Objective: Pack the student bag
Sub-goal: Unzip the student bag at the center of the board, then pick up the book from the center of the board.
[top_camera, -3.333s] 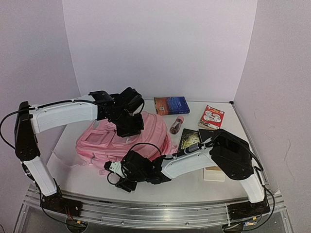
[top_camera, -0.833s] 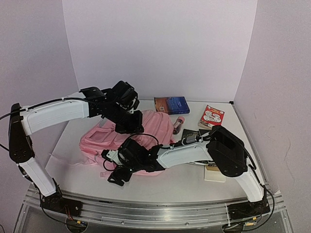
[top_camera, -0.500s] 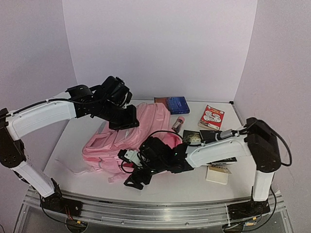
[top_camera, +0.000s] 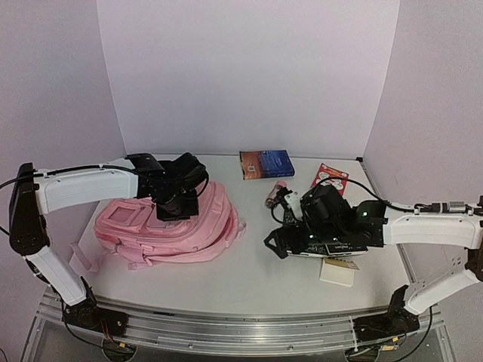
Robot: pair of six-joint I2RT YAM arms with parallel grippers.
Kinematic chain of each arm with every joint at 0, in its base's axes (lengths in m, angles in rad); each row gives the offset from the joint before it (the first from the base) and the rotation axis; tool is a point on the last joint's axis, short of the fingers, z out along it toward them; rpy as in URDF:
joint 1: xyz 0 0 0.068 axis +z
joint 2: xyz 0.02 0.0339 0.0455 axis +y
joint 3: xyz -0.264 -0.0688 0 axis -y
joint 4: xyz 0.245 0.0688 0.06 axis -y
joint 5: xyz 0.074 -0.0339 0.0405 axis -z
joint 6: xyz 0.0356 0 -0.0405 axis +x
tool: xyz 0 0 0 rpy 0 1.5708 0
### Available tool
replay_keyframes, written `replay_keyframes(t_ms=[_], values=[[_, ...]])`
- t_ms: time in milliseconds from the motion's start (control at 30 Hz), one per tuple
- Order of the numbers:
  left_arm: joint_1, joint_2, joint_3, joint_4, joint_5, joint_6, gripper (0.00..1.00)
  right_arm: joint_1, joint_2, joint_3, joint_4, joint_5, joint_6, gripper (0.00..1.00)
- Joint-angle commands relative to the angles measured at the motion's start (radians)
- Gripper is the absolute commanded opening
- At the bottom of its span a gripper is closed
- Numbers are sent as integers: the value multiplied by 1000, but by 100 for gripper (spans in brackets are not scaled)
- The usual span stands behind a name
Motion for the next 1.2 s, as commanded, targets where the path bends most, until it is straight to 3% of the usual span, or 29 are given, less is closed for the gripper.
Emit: replay_keyframes(t_ms=[0,67,167,267,300,467,667,967,1167], values=[[11,-25,-13,-42,-88,-43,8,-155,-64,-25,-164,62,142,98],[10,-41,-29,-4,-54,-8,27,-228,-83,-23,-209,49,154,98],[8,-62,-31,49,4,58,66,-331,-106,-20,-259,-16,168,98],[7,-94,-12,117,79,120,94,-442,-116,-12,-304,-62,179,98],[6,-106,-6,156,110,142,98,-492,-119,-11,-318,-87,185,98],[-14,-95,42,353,299,225,100,-803,-110,-35,-337,-331,214,98],[-28,159,188,536,520,221,100,-1141,47,-33,-293,-606,193,98],[-93,691,722,485,642,163,99,-1240,297,23,-134,-732,155,97],[-101,836,840,510,674,117,99,-1244,375,14,-124,-737,101,97]])
